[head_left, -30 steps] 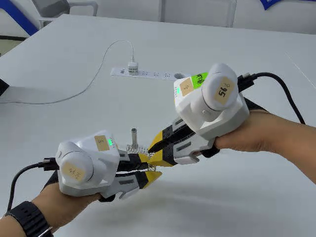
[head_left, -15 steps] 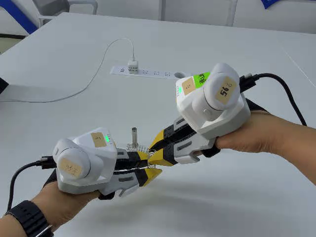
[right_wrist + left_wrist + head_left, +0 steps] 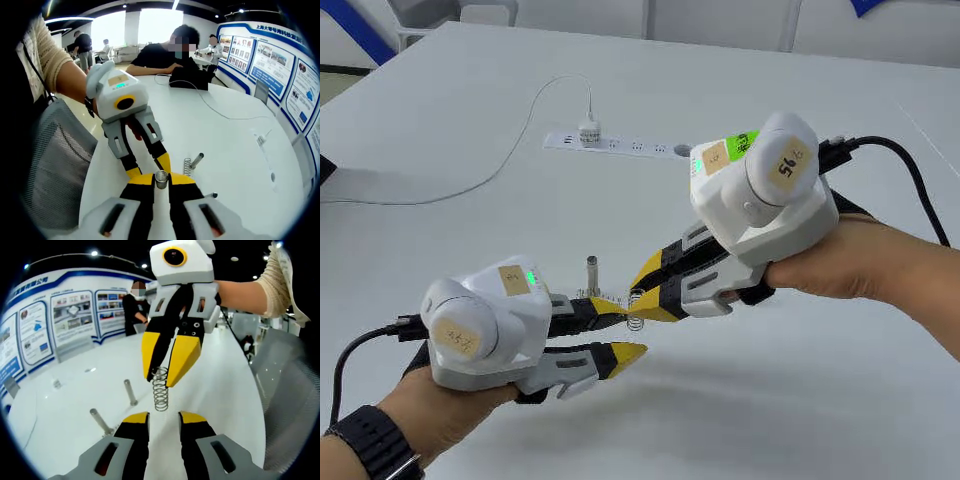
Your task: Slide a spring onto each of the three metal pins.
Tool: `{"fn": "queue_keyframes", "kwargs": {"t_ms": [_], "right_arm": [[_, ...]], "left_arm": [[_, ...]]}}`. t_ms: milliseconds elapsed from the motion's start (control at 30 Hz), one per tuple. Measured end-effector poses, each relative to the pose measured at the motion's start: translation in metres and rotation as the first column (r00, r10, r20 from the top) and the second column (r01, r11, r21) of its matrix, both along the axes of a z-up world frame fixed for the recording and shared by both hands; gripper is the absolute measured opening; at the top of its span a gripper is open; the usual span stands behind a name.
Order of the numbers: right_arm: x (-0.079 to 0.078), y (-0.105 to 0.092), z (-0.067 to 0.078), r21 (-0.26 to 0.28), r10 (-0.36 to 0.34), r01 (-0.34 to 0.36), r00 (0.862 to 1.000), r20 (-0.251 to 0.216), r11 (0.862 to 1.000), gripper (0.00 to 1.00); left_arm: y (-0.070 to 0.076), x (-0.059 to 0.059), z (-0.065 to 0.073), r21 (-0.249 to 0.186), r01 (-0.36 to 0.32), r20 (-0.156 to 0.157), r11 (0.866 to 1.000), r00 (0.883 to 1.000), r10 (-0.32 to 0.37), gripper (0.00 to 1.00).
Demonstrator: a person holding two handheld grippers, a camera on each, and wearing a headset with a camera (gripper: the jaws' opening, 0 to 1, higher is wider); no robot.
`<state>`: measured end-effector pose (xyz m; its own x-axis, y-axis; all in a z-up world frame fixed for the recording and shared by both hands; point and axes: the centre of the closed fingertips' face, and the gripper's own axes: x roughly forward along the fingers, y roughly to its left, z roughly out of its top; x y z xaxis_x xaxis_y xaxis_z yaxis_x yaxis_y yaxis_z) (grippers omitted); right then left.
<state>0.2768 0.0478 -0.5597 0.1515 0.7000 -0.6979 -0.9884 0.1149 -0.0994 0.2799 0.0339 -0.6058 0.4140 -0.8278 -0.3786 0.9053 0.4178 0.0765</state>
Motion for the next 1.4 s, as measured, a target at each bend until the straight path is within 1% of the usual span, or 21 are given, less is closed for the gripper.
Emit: {"fn": "queue_keyframes", "kwargs": {"t_ms": [200,300,467,567,733,867,1033,1133,1233,1300,1400], "right_arm": [[0.011,-0.008,0.007,0.009,-0.030,0.030,0.999,0.015,1.000,0.12],[0.018,-0.013,0.012,0.016,-0.050,0.050,0.998,0.024,0.999,0.12],[0.029,-0.020,0.019,0.025,-0.083,0.082,0.996,0.040,0.996,0.12],[0.035,-0.022,0.023,0.035,-0.100,0.099,0.994,0.045,0.994,0.12],[0.046,-0.028,0.025,0.038,-0.133,0.132,0.990,0.052,0.991,0.12],[0.057,-0.034,0.023,0.021,-0.174,0.173,0.983,0.062,0.985,0.12],[0.070,-0.038,0.020,0.027,-0.217,0.216,0.974,0.069,0.976,0.12],[0.080,-0.042,0.016,0.037,-0.253,0.251,0.965,0.066,0.967,0.12],[0.085,-0.042,0.013,0.047,-0.274,0.272,0.960,0.059,0.961,0.12],[0.087,-0.042,0.009,0.040,-0.282,0.280,0.958,0.056,0.959,0.12],[0.086,-0.041,0.005,0.037,-0.283,0.282,0.958,0.046,0.959,0.12]], "left_arm": [[0.008,0.003,-0.001,-0.007,-0.037,-0.014,0.999,0.999,0.037,0.34],[0.014,0.005,-0.003,-0.009,-0.056,-0.021,0.998,0.998,0.055,0.38],[0.022,0.007,-0.004,-0.009,-0.085,-0.026,0.996,0.996,0.084,0.42],[0.026,0.008,-0.005,-0.010,-0.099,-0.034,0.995,0.995,0.099,0.45],[0.032,0.009,-0.006,-0.009,-0.123,-0.045,0.992,0.991,0.123,0.50],[0.037,0.010,-0.007,-0.010,-0.140,-0.050,0.990,0.989,0.140,0.53],[0.042,0.012,-0.008,-0.006,-0.162,-0.053,0.987,0.986,0.161,0.57],[0.045,0.013,-0.008,-0.006,-0.173,-0.055,0.985,0.983,0.173,0.59],[0.047,0.015,-0.008,-0.006,-0.180,-0.056,0.984,0.982,0.180,0.60],[0.047,0.015,-0.009,-0.004,-0.183,-0.060,0.983,0.981,0.183,0.61],[0.048,0.015,-0.010,-0.003,-0.188,-0.062,0.982,0.980,0.187,0.62]]}}
